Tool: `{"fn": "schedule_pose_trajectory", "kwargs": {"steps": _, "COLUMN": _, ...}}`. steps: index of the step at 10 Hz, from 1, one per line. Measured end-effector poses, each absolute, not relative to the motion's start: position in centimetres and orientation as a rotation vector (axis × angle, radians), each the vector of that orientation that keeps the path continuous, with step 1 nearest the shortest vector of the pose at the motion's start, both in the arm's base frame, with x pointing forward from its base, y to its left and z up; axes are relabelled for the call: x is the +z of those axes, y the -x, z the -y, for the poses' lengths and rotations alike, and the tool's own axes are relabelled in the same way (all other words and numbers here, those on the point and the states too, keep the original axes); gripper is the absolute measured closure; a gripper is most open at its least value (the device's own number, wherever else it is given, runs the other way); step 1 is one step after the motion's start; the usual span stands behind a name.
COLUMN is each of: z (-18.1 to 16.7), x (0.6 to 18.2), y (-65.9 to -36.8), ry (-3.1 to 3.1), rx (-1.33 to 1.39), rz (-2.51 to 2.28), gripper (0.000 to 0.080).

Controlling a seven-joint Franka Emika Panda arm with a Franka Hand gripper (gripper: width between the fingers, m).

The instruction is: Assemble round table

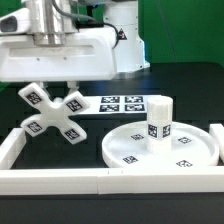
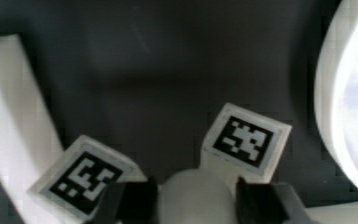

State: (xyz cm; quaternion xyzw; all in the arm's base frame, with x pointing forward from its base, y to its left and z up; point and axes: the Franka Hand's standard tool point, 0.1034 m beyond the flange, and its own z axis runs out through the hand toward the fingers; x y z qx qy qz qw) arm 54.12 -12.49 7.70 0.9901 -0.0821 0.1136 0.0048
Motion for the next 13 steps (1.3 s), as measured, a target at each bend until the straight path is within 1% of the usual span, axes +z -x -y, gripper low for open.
{"fn": "schedule_pose_trajectory", "kwargs": {"steps": 2, "z": 12.0, "x": 7.3, "y": -53.6, "ry": -3.072, "rx": 0.389, "rz": 0.241, "gripper": 0.0597}}
{"fn": "schedule_pose_trajectory", "kwargs": {"steps": 3, "z": 12.1, "x": 7.6, "y": -53.7, "ry": -3.068, "rx": 0.401, "rz": 0.234, "gripper": 0.0597}}
{"fn": "schedule_pose_trajectory", "kwargs": {"steps": 4, "z": 13.3, "x": 8.1, "y": -53.6, "ry": -2.993, "rx": 0.495, "rz": 0.205, "gripper": 0.0597}}
{"fn": "schedule_pose_trajectory", "kwargs": {"steps": 6, "z": 15.3, "x": 7.7, "y": -52.5, "ry": -2.838, "rx": 0.649, "rz": 0.173, "gripper": 0.0597}}
{"fn": "schedule_pose_trajectory", "kwargs": {"steps": 7, "z": 15.3, "x": 7.2, "y": -52.3, "ry": -2.825, "rx": 0.676, "rz": 0.165, "gripper": 0.0597}}
{"fn": "schedule_pose_trajectory", "kwargs": {"steps": 8, "z": 14.6, "x": 6.5, "y": -52.0, "ry": -2.868, "rx": 0.638, "rz": 0.177, "gripper": 0.0597}}
{"fn": "schedule_pose_trajectory", "kwargs": {"steps": 12, "z": 13.6, "x": 6.0, "y": -52.0, "ry": -2.877, "rx": 0.638, "rz": 0.206, "gripper": 0.0597}}
{"fn": "schedule_pose_trajectory", "kwargs": {"steps": 13, "z": 13.6, "x": 6.0, "y": -52.0, "ry": -2.877, "rx": 0.638, "rz": 0.206, "gripper": 0.0522}}
